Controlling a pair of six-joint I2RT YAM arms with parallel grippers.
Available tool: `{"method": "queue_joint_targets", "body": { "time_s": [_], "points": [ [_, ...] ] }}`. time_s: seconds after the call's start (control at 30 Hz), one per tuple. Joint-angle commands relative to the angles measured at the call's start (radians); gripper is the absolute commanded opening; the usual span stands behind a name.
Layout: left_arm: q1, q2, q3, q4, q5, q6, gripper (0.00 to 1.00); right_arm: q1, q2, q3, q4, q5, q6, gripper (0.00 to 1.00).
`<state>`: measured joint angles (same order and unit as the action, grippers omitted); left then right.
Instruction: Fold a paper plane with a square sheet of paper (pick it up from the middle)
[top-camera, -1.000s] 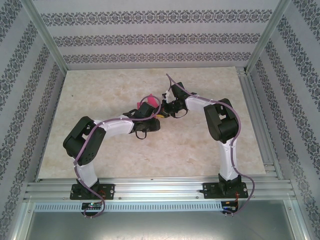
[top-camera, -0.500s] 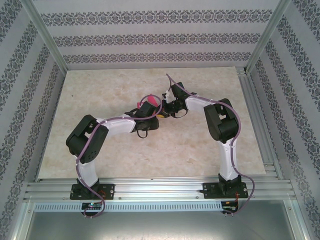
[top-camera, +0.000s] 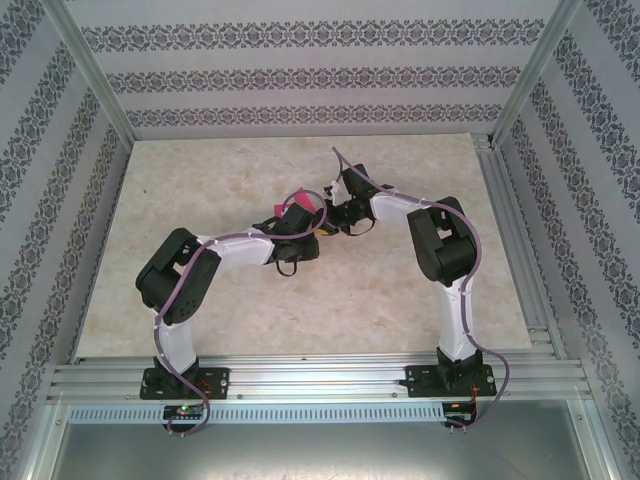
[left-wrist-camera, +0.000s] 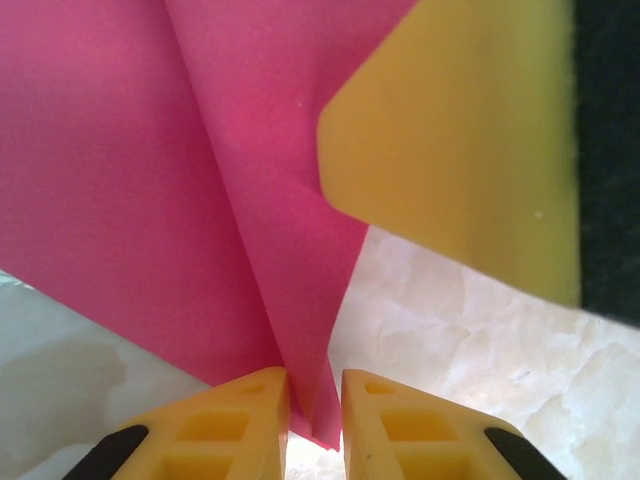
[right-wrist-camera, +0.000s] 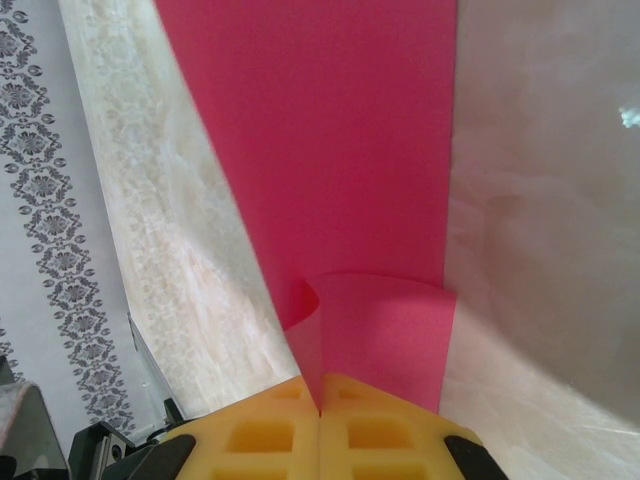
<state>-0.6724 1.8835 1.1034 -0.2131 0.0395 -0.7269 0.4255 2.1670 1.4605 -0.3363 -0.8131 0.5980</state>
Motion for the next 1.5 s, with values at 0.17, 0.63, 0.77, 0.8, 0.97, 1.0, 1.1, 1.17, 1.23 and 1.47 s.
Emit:
{"method": "queue_joint_targets", "body": {
  "time_s": [0.17, 0.63, 0.77, 0.8, 0.97, 1.0, 1.1, 1.17, 1.23, 1.47],
  "points": [
    [-0.015, 0.008, 0.009, -0.014, -0.015, 0.006, 0.13, 0.009, 0.014, 0.026, 0.008, 0.009, -0.003, 0.05],
    [-0.016, -0.051, 0.019, -0.148, 0.027, 0.115, 0.01, 0.047, -0.042, -0.017, -0.024, 0.036, -0.006, 0.05],
    [-0.006, -0.095, 0.004, -0.205, 0.064, 0.163, 0.01, 0.072, -0.075, -0.068, 0.049, 0.03, 0.051, 0.05],
    [-0.006, -0.102, 0.003, -0.221, 0.08, 0.184, 0.01, 0.081, -0.084, -0.078, 0.063, 0.034, 0.063, 0.05],
    [0.002, -0.108, 0.009, -0.311, 0.076, 0.242, 0.03, 0.104, -0.08, -0.084, 0.086, 0.043, 0.086, 0.05],
    [0.002, -0.112, 0.004, -0.31, 0.074, 0.244, 0.03, 0.104, -0.075, -0.083, 0.093, 0.044, 0.088, 0.05],
    [0.003, -0.104, 0.012, -0.34, 0.038, 0.246, 0.05, 0.098, -0.059, -0.065, 0.083, 0.037, 0.079, 0.05],
    [0.002, -0.106, 0.014, -0.356, 0.004, 0.241, 0.12, 0.093, -0.045, -0.05, 0.07, 0.029, 0.069, 0.05],
    [0.003, -0.117, 0.011, -0.344, 0.017, 0.236, 0.19, 0.09, -0.034, -0.04, 0.065, 0.017, 0.058, 0.05],
    [0.01, -0.276, -0.056, -0.217, 0.128, 0.189, 0.43, 0.074, -0.008, -0.01, 0.033, -0.004, 0.025, 0.05]
  ]
}}
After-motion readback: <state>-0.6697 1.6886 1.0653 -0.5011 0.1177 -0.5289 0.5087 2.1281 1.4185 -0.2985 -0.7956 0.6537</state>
